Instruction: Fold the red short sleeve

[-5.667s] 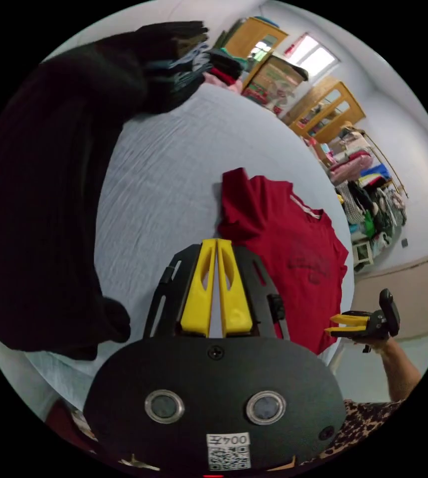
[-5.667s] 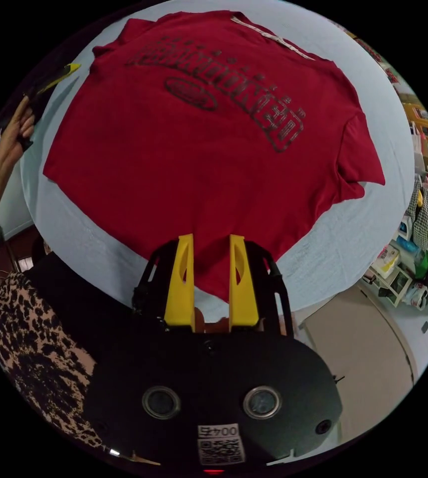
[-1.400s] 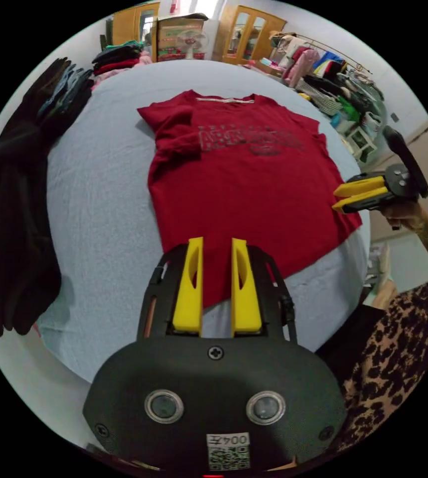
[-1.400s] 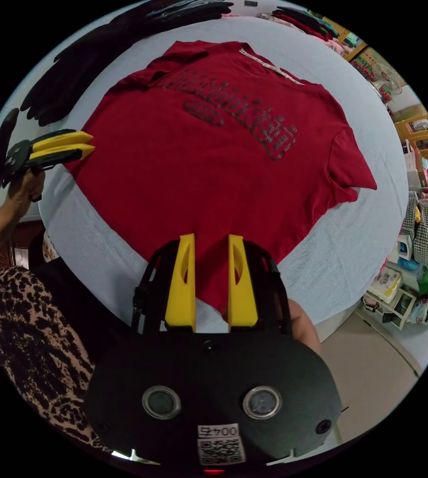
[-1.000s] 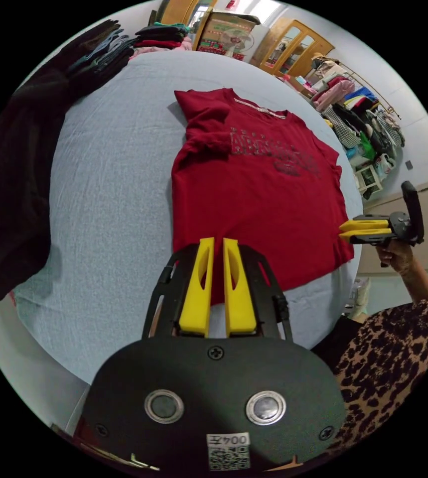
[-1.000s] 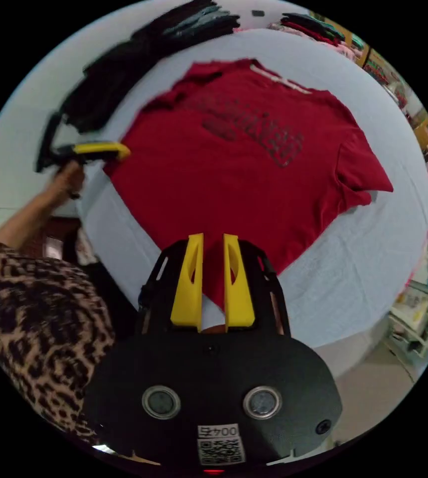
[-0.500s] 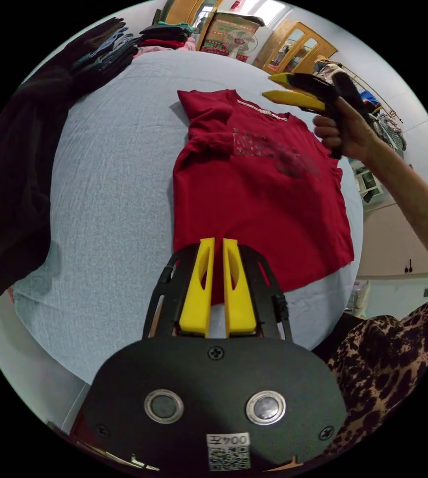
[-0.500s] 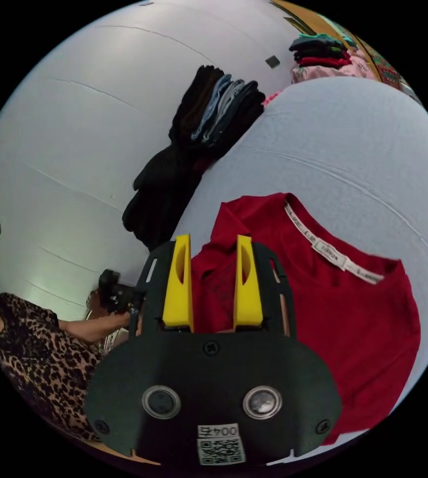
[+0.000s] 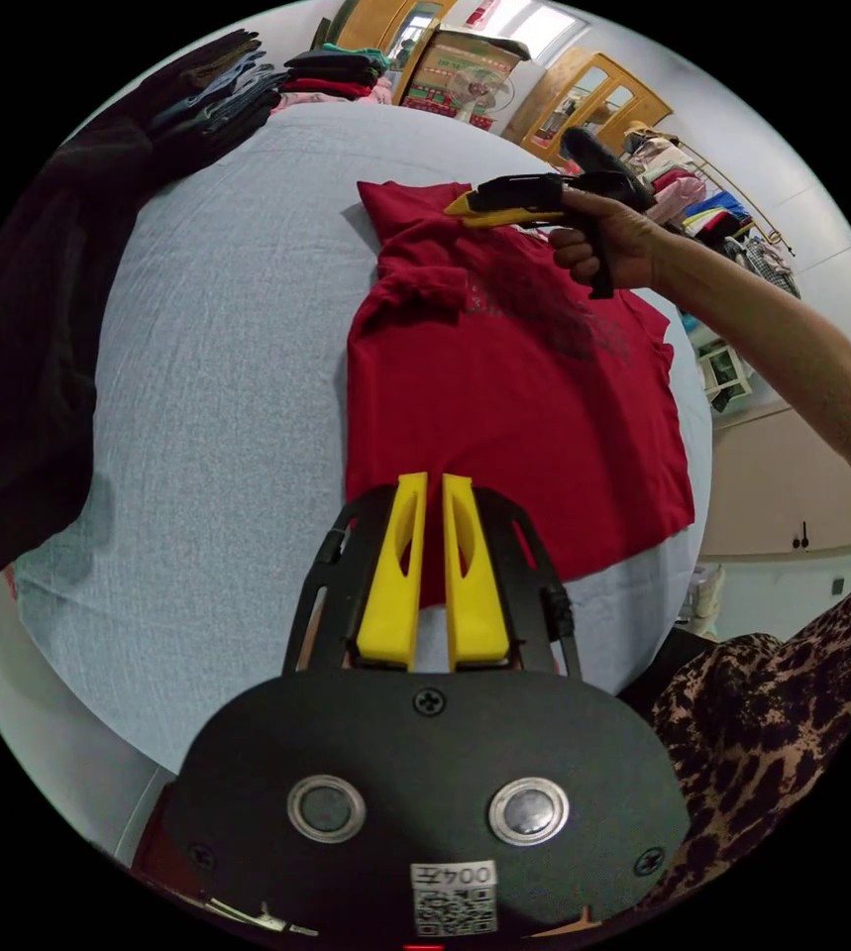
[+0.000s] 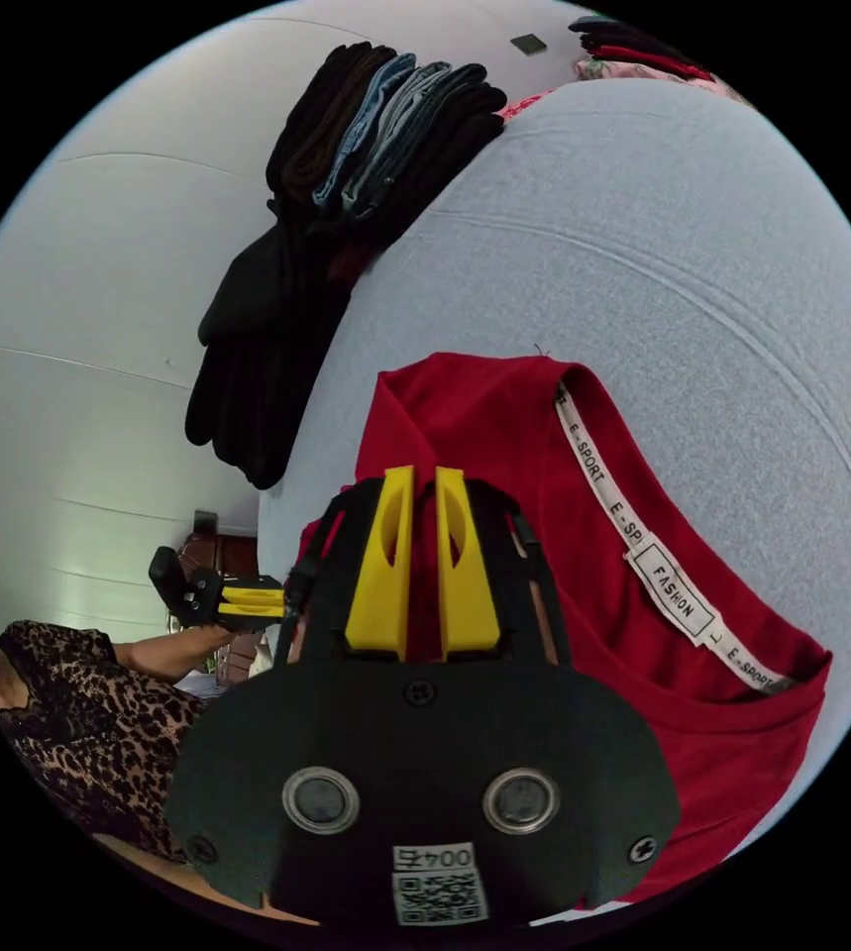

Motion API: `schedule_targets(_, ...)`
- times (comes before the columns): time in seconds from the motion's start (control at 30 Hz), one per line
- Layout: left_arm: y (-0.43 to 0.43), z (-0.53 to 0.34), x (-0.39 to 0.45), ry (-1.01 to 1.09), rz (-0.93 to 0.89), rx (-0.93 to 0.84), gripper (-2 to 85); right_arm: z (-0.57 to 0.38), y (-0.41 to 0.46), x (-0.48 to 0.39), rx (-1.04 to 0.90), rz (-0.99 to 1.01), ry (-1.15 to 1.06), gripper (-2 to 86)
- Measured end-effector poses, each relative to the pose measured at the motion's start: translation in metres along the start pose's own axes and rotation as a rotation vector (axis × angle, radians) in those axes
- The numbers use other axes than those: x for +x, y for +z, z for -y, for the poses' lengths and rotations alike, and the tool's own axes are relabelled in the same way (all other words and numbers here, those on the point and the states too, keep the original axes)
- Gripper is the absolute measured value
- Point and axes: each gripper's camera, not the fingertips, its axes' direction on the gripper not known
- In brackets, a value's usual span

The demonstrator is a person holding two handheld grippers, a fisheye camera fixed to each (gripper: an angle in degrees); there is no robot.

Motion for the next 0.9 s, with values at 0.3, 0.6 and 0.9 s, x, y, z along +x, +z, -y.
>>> schedule_targets(0.3,0.016,0.001,-0.041,0.004,-0.016,-0.001,1.6,-0.048,-0.033,-0.012,0.13,0.031,0.044,0.1)
schedule_targets(0.6,0.032,0.002,-0.093,0.001,-0.081,-0.013,3.1,-0.119,-0.027,0.022,0.207,0.043,0.189,-0.1)
schedule_targets(0.9,0.031,0.025,-0.155,-0.207,-0.468,0.191,8.0,-0.081,-0.022,-0.007,0.177,0.101,0.099,-0.1)
